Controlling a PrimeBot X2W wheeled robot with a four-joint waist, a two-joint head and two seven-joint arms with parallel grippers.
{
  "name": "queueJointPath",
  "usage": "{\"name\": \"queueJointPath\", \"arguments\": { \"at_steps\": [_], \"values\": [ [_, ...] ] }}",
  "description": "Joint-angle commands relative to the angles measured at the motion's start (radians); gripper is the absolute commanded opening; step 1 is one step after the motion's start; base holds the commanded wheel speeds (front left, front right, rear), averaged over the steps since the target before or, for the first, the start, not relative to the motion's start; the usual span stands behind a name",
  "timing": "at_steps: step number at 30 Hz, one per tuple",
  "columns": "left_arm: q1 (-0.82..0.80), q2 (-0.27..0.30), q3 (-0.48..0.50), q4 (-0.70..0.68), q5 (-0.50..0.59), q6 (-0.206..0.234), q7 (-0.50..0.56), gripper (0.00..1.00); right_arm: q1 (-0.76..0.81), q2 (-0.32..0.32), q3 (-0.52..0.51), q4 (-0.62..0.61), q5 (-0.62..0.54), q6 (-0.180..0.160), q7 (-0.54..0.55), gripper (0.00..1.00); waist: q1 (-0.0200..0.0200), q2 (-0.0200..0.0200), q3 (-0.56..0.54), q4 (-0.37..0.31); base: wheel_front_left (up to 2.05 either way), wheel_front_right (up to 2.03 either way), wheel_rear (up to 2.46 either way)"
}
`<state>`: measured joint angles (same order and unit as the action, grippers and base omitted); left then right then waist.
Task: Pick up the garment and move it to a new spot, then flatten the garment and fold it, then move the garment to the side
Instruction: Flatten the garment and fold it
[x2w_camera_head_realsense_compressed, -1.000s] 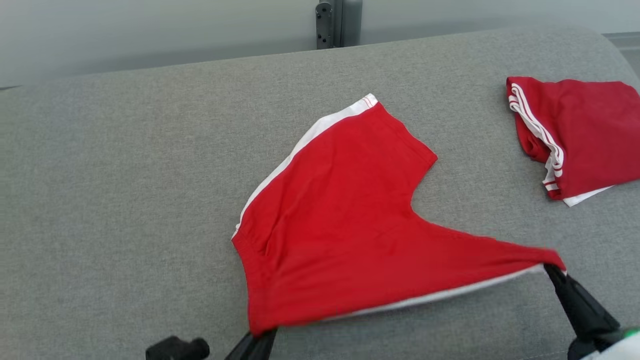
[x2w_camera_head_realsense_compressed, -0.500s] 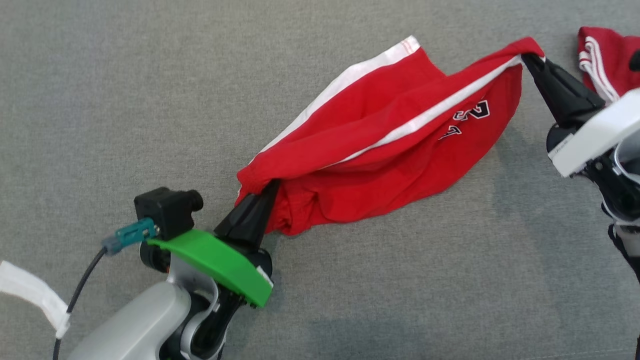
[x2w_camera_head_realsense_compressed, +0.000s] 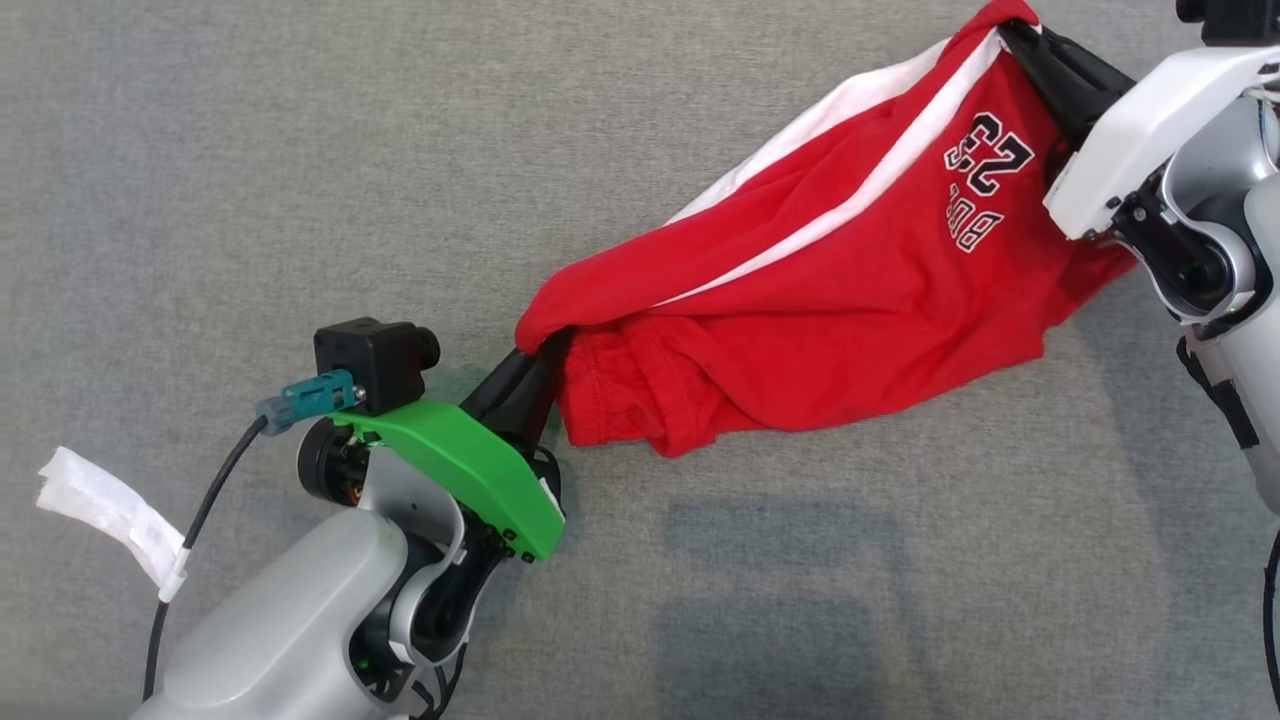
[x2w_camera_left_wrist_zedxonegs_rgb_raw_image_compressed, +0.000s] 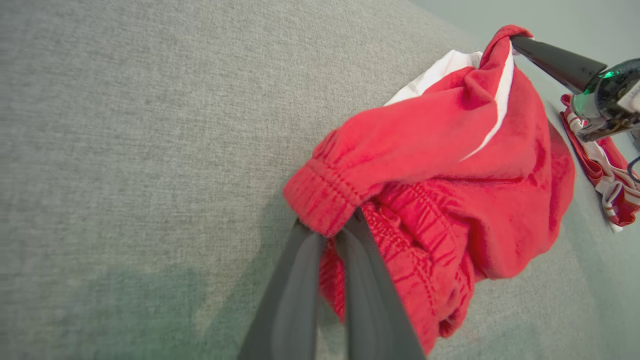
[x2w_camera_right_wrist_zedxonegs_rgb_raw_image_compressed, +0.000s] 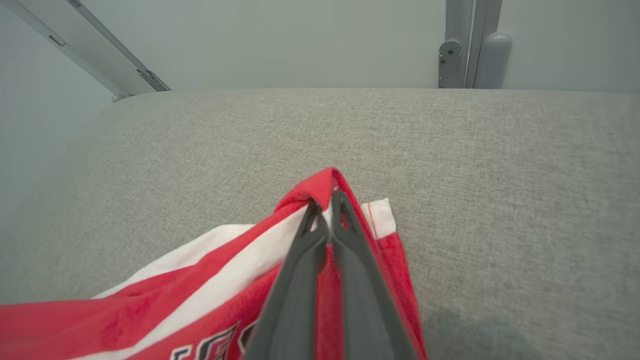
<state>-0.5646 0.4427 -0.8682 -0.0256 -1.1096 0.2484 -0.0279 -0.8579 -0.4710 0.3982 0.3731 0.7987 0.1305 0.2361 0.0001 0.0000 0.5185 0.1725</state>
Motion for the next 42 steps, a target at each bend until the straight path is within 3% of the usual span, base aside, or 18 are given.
{"name": "queueJointPath", "arguments": {
  "at_steps": [1, 2, 3, 4, 5, 9, 12, 19, 23, 29, 36, 37, 42],
  "values": [
    [-0.01, -0.003, 0.005, -0.005, -0.003, 0.004, -0.003, 0.0, -0.018, -0.007, 0.009, 0.015, 0.009, 0.0, -0.012, 0.0, -0.0001, 0.0, 0.009, 0.015, 0.0, 0.0, 0.0],
    [-0.009, -0.006, 0.007, -0.008, -0.005, -0.002, -0.008, 0.06, -0.026, -0.011, 0.021, 0.024, 0.008, 0.0, -0.015, 0.0, -0.0001, 0.0, 0.009, 0.016, 0.0, 0.0, 0.0],
    [-0.007, -0.008, 0.009, -0.007, -0.006, 0.002, -0.013, 0.24, -0.03, -0.014, 0.034, 0.029, 0.007, 0.0, -0.021, 0.1, -0.0001, 0.0, 0.009, 0.015, 0.0, 0.0, 0.0],
    [-0.009, -0.009, 0.011, -0.004, 0.0, 0.005, -0.017, 0.44, -0.034, -0.017, 0.046, 0.032, 0.009, 0.0, -0.028, 0.44, -0.0001, 0.0, 0.009, 0.014, 0.0, 0.0, 0.0],
    [-0.011, -0.01, 0.013, 0.0, 0.005, 0.006, -0.024, 1.0, -0.037, -0.02, 0.056, 0.034, 0.011, 0.0, -0.037, 1.0, -0.0001, 0.0, 0.009, 0.011, 0.0, 0.0, 0.0],
    [-0.001, -0.011, 0.018, 0.016, 0.012, 0.02, -0.042, 1.0, -0.048, -0.046, 0.089, 0.037, 0.014, 0.0, -0.053, 1.0, -0.0001, 0.0, -0.003, -0.004, 0.0, 0.0, 0.0],
    [0.026, 0.019, 0.012, 0.013, 0.042, 0.048, -0.058, 1.0, -0.051, -0.076, 0.095, 0.011, 0.043, 0.0, -0.035, 1.0, -0.0001, 0.0, -0.021, -0.021, 0.0, 0.0, 0.0],
    [0.143, 0.096, 0.021, -0.064, 0.138, 0.17, -0.173, 1.0, -0.014, -0.177, 0.115, -0.042, 0.093, 0.0, 0.163, 1.0, -0.0001, 0.0, -0.054, -0.033, 0.0, 0.0, 0.0],
    [0.195, 0.059, 0.024, -0.082, 0.24, 0.213, -0.227, 1.0, 0.009, -0.204, 0.109, -0.053, 0.092, 0.0, 0.267, 1.0, -0.0001, 0.0, -0.048, -0.004, 0.0, 0.0, 0.0],
    [0.232, -0.082, 0.095, -0.088, 0.403, 0.177, -0.237, 1.0, 0.003, -0.194, 0.093, -0.025, 0.019, 0.0, 0.38, 1.0, -0.0001, 0.0, -0.016, 0.055, 0.0, 0.0, 0.0],
    [0.278, -0.203, 0.168, -0.017, 0.545, 0.058, -0.237, 1.0, 0.022, -0.133, 0.103, 0.017, -0.058, 0.001, 0.466, 1.0, -0.0001, 0.0, -0.011, 0.109, 0.0, 0.0, 0.0],
    [0.286, -0.215, 0.181, -0.007, 0.561, 0.042, -0.237, 1.0, 0.029, -0.123, 0.101, 0.019, -0.062, 0.002, 0.462, 0.0, -0.0001, 0.0, -0.017, 0.112, 0.0, 0.0, 0.0],
    [0.347, -0.237, 0.252, 0.037, 0.619, -0.02, -0.237, 1.0, 0.089, -0.07, 0.07, 0.028, -0.024, 0.003, 0.422, 0.0, -0.0001, 0.0, -0.088, 0.078, 0.0, 0.0, 0.0]
  ]
}}
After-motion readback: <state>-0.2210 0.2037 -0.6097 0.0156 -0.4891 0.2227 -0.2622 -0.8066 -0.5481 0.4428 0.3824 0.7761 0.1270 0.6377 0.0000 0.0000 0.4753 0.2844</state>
